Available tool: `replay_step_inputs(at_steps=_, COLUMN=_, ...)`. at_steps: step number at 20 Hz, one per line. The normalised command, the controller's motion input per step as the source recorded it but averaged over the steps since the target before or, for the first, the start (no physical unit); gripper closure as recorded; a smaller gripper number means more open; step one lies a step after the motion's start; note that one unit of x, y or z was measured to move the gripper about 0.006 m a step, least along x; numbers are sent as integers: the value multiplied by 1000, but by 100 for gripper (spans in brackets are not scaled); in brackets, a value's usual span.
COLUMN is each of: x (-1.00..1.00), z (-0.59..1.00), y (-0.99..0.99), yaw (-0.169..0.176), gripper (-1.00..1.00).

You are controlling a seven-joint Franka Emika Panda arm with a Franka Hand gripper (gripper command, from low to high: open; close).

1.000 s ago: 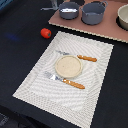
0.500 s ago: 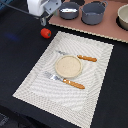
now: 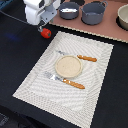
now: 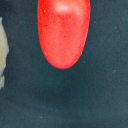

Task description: Place the fish, sausage, and tomato into the frying pan.

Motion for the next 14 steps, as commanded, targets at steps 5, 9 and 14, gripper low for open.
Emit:
replay_step_inputs(at_steps=5, x=-171, z=-369, y=266, yaw=0, gripper=-100)
replay_step_inputs(at_steps=9, x=0, z=-234, y=432, yaw=0, gripper=-100)
replay_step_inputs(at_steps=14, x=-35, z=-342, y=319, yaw=0, gripper=-100)
